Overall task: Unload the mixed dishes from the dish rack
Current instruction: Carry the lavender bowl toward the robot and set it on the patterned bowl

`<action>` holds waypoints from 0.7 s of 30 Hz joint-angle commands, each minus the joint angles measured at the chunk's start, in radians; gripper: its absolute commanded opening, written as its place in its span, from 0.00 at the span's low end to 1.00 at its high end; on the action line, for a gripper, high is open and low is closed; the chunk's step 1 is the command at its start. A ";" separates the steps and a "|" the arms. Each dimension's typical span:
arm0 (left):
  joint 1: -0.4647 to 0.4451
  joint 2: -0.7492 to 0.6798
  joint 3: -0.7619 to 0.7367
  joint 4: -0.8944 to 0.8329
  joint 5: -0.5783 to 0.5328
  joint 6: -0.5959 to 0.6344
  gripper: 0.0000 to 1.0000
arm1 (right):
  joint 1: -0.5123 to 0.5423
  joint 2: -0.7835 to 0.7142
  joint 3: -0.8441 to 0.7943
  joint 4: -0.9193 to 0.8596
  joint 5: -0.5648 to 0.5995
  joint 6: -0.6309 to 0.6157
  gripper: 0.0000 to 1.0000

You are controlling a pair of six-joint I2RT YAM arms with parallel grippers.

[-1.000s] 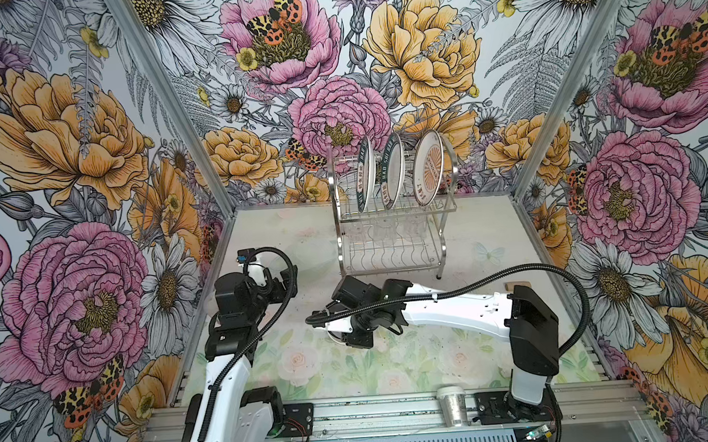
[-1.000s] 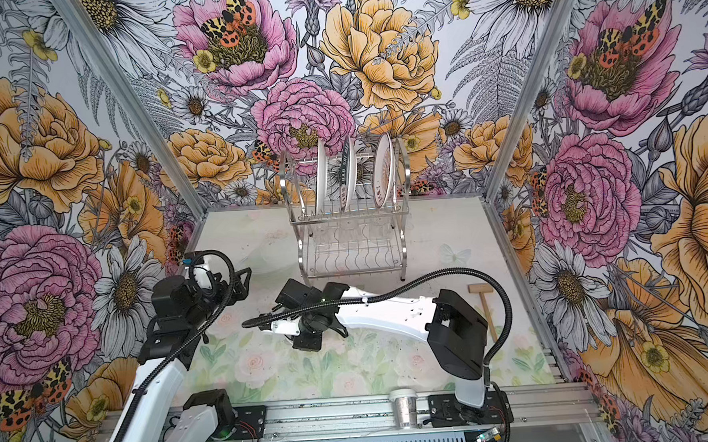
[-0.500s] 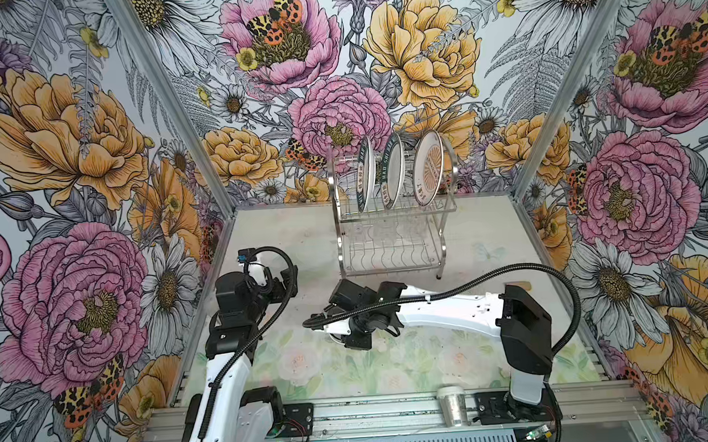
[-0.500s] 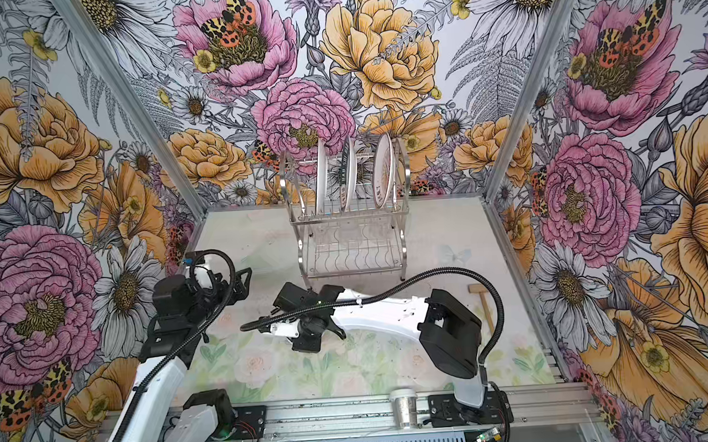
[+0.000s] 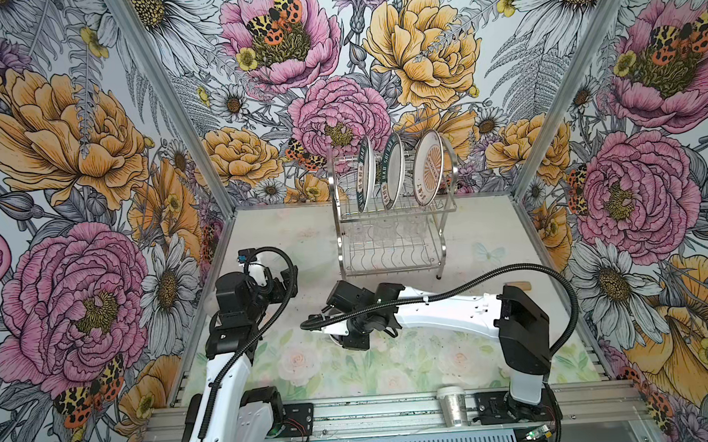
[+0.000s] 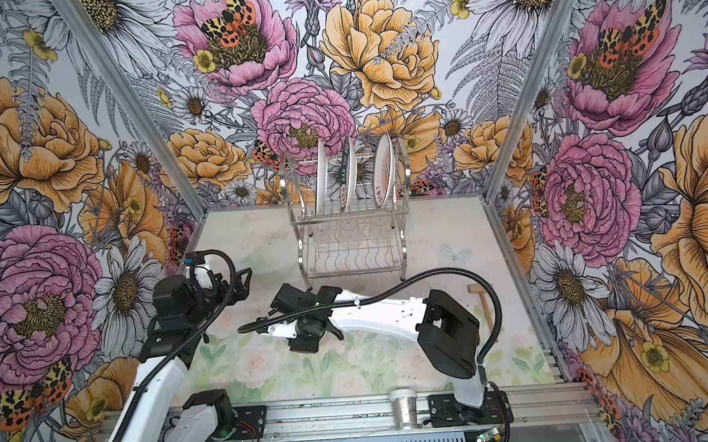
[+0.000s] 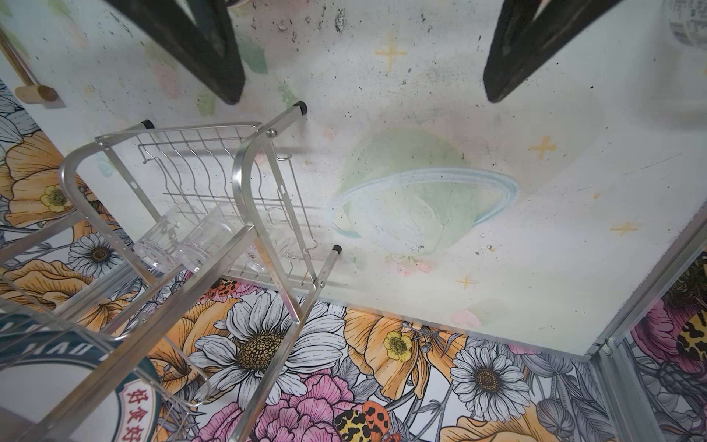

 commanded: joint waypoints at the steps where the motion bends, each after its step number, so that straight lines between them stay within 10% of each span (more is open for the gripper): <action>1: 0.010 -0.013 -0.013 0.009 0.018 0.006 0.99 | 0.007 -0.001 0.038 0.020 0.015 0.005 0.29; 21: 0.011 -0.029 0.010 0.010 0.028 -0.008 0.99 | -0.053 -0.116 0.022 0.175 0.030 0.147 0.49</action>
